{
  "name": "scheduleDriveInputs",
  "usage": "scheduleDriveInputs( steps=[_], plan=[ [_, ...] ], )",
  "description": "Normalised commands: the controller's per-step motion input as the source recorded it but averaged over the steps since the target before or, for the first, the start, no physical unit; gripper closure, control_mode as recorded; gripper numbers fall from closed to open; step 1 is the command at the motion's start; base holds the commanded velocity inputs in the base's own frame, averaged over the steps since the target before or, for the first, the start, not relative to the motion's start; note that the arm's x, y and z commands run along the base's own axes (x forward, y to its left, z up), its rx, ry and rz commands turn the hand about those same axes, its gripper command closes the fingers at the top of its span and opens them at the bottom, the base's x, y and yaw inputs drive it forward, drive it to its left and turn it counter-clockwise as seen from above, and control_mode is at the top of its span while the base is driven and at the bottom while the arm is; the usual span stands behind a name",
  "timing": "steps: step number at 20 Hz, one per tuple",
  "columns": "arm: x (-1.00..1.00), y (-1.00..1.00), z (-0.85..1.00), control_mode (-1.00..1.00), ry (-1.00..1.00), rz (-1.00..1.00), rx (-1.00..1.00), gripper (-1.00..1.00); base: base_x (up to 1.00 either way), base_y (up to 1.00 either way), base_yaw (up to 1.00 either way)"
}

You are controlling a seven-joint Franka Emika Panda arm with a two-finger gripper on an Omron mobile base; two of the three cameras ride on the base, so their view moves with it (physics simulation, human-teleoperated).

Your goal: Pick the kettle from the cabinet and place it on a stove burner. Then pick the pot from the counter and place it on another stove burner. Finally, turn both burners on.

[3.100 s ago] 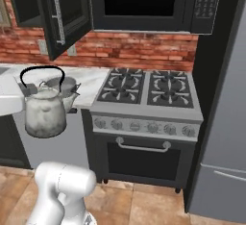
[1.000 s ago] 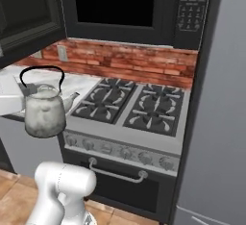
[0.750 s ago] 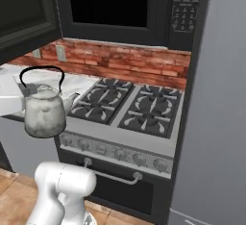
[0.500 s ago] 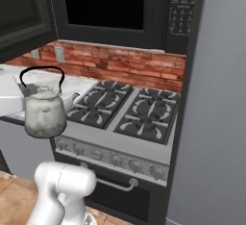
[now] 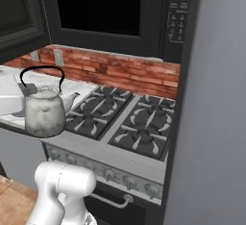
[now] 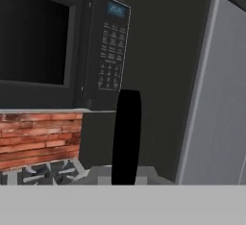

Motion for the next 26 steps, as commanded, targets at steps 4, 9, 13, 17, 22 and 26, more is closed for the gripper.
scheduleDriveInputs(
  steps=[4,9,13,17,22,26],
  plan=[
    [0.00,0.00,0.00,1.00,0.00,0.00,0.00,1.00,0.26,-0.41,0.14],
    [0.00,0.00,0.00,1.00,0.00,0.00,0.00,1.00,0.02,-0.18,0.06],
    [0.03,-0.02,0.00,-1.00,0.00,0.00,0.00,1.00,0.00,0.00,0.00],
    [0.34,-0.09,-0.06,-1.00,0.00,0.01,0.00,1.00,0.00,0.00,0.00],
    [0.42,-0.05,-0.10,-1.00,0.00,0.02,0.00,1.00,0.00,0.00,0.00],
    [0.10,0.00,-0.09,-1.00,0.01,0.03,0.00,1.00,0.00,0.00,0.00]
  ],
)
